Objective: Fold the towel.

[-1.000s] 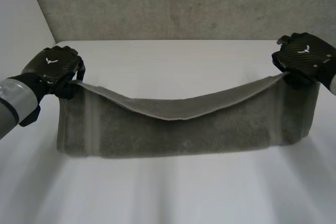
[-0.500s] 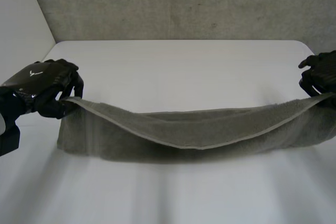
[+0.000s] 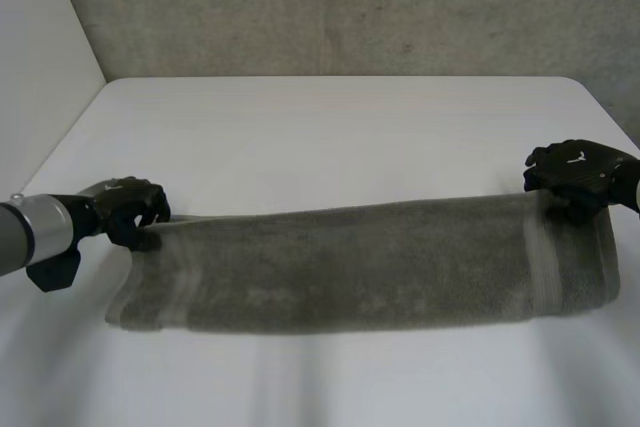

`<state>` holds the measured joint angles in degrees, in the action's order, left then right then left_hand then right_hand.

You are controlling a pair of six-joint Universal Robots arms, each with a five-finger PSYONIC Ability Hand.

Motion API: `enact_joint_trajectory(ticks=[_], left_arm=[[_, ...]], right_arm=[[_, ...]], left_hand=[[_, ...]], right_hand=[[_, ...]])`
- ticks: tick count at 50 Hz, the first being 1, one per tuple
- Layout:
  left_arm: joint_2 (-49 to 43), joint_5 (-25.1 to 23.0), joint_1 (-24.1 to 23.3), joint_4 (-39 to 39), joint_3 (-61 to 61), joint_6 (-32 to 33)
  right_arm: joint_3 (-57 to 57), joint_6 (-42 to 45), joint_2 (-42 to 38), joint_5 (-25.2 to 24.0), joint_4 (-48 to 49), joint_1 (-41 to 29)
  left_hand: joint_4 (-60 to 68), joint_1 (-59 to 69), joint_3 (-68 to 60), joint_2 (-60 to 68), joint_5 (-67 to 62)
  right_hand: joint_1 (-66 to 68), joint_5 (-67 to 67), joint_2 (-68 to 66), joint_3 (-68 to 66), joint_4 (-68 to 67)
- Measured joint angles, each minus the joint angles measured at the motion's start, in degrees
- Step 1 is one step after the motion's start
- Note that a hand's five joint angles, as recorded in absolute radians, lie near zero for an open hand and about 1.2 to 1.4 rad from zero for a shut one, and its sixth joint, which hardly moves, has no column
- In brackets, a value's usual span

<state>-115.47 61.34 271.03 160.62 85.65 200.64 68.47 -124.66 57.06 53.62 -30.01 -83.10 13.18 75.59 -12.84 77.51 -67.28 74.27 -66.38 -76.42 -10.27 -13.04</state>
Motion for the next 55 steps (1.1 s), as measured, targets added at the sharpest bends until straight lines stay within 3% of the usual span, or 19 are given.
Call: enact_joint_trajectory(ticks=[13, 24, 31, 33, 35, 39, 42, 55], left_arm=[[-8.36, 2.56, -1.61, 0.2, -4.9, 0.3], [-10.21, 3.2, -2.02, 0.29, -6.37, 0.45], [-10.21, 3.45, -2.14, 0.31, -7.69, 0.28], [-10.0, 3.58, -2.24, 0.32, -7.93, 0.18], [-9.49, 3.77, -2.54, 0.32, -8.19, 0.06], [-8.33, 4.01, -3.22, 0.36, -8.38, -0.02], [-7.66, 4.14, -3.6, 0.4, -8.39, -0.04], [-4.22, 4.36, -4.14, 4.47, -8.56, -0.08]], right_arm=[[-0.88, -0.16, -5.88, 4.2, 6.0, -3.86], [-2.66, -0.69, -8.94, 6.74, 8.33, -5.23], [-4.14, -4.33, -9.16, 8.54, 10.72, -6.05], [-4.32, -5.57, -8.8, 8.6, 11.4, -6.1], [-4.47, -7.27, -8.08, 8.53, 12.19, -6.13], [-4.54, -9.04, -6.96, 8.42, 13.09, -6.13], [-4.53, -9.73, -6.44, 8.5, 14.0, -6.19], [-2.0, -19.74, -1.37, 9.71, 22.8, -5.64]], left_hand=[[0.0, 0.0, 0.0, 0.0, 0.0], [0.0, 0.0, 0.0, 0.0, 0.0], [0.0, -0.38, 0.0, -0.75, 0.31], [0.0, -12.08, 0.0, -12.44, 12.25], [0.0, -34.1, 0.0, -35.68, 35.58], [0.0, -58.35, 0.0, -62.4, 62.69], [0.0, -59.21, 0.0, -64.42, 64.1], [0.0, -59.21, 0.0, -64.42, 64.11]], right_hand=[[0.0, 0.0, 0.0, 0.0, 0.0], [0.0, 0.0, 0.0, 0.0, 0.0], [-36.2, 37.53, 35.29, 0.0, 0.0], [-42.65, 46.1, 41.53, 0.0, 0.0], [-53.64, 58.72, 51.91, 0.0, 0.0], [-66.95, 62.64, 65.67, 0.0, 0.0], [-68.9, 62.64, 71.4, 0.0, 0.0], [-68.9, 62.64, 71.47, 0.0, 0.0]])
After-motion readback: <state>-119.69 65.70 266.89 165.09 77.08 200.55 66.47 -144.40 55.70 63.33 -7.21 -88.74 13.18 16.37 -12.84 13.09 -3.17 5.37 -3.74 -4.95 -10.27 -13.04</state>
